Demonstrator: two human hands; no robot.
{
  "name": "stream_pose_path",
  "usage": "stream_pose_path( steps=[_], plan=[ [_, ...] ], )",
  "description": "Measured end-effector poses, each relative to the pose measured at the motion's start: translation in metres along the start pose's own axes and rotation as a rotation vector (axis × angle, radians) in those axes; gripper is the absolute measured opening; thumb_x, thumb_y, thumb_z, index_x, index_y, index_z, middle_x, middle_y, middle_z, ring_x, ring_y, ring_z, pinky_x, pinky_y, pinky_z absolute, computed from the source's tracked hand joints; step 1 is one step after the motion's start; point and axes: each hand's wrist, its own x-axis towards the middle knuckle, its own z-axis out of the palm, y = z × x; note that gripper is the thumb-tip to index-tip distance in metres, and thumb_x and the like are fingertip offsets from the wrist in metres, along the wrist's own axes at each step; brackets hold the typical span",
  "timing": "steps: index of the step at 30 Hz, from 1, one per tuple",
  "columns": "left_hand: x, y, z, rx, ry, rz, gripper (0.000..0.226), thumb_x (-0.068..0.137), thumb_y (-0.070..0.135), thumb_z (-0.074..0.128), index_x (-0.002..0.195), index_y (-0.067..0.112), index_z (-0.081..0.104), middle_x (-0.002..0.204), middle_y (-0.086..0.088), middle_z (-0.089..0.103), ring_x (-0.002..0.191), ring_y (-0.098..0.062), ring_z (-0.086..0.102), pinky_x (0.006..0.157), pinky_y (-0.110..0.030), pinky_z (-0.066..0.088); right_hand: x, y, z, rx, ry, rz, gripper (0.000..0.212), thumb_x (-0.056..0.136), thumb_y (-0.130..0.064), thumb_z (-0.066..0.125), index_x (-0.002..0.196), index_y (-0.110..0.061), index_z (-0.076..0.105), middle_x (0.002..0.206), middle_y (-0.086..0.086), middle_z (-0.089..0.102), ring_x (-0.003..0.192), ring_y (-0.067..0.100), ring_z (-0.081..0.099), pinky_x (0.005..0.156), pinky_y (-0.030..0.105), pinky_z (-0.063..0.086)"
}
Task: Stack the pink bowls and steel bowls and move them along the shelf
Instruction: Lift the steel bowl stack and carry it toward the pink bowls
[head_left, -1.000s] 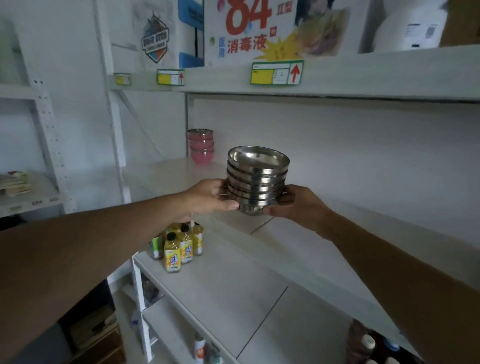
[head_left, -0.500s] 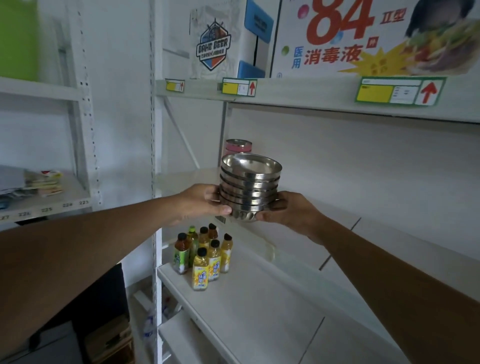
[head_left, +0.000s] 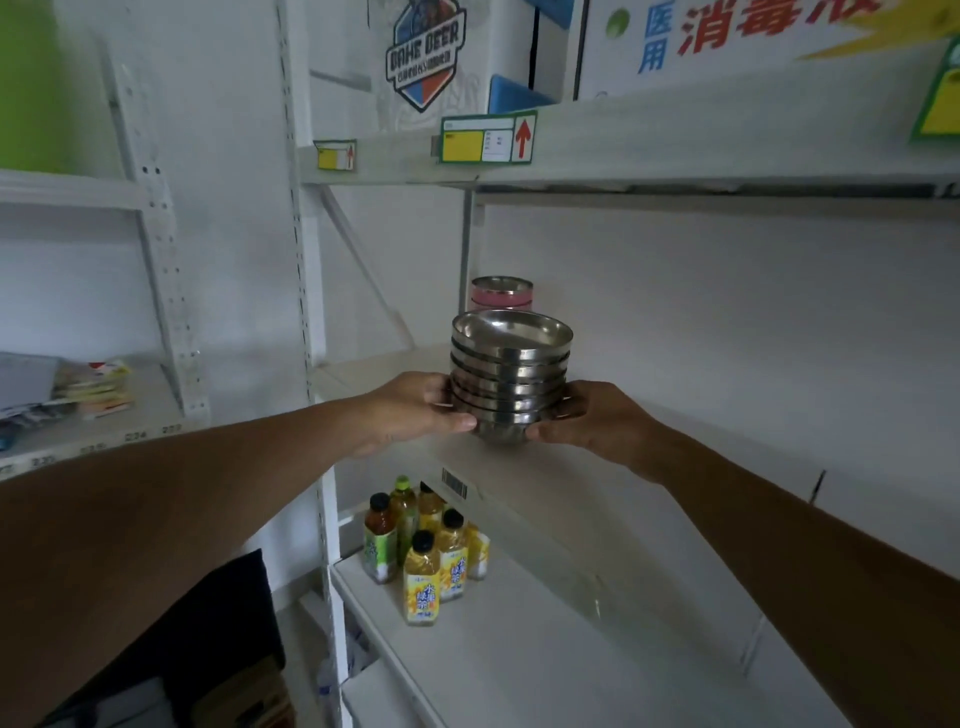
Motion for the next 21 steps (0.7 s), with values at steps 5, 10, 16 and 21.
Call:
stream_pose_path(
  steps=[5,10,16,21],
  plan=[
    [0.032,-0.013,0.003,0.007,-0.059,0.007,0.052,0.092,0.015,0.084,0.141,0.018,0.068,0.136,0.005,0.074,0.128,-0.008,0.065,0.118,-0.035,0.045,0.007,0.016,-0.001,0.031,0.059,0.067,0.046,0.067,-0.033,0.103,0.106,-0.034,0.077,0.1,-0.017,0.085,0.096,0.005,0.079,0.086,0.027,0.061],
    [0.062,-0.021,0.004,0.022,-0.13,0.064,0.051,0.092,0.013,0.084,0.139,0.02,0.068,0.14,0.003,0.072,0.134,-0.013,0.062,0.124,-0.043,0.041,0.002,0.015,0.004,-0.015,0.162,0.153,0.07,0.073,-0.03,0.1,0.135,-0.019,0.071,0.124,0.0,0.08,0.118,0.022,0.073,0.108,0.05,0.058],
    [0.06,-0.036,0.013,0.271,-0.016,0.34,0.058,0.103,0.024,0.067,0.157,0.029,0.046,0.159,0.009,0.053,0.143,-0.009,0.048,0.116,-0.029,0.038,-0.022,0.002,0.036,-0.475,0.335,0.182,0.078,0.102,-0.056,0.063,0.167,-0.027,0.033,0.167,0.002,0.051,0.145,0.026,0.054,0.111,0.041,0.048],
    [0.038,-0.041,0.028,0.084,-0.059,0.394,0.08,0.09,0.03,0.062,0.161,0.051,0.029,0.146,0.037,0.04,0.132,0.01,0.04,0.108,-0.022,0.032,-0.039,-0.014,0.073,-0.38,0.404,0.142,0.071,0.104,-0.039,0.062,0.167,-0.035,0.03,0.16,-0.006,0.054,0.136,0.014,0.056,0.108,0.034,0.042]
  ],
)
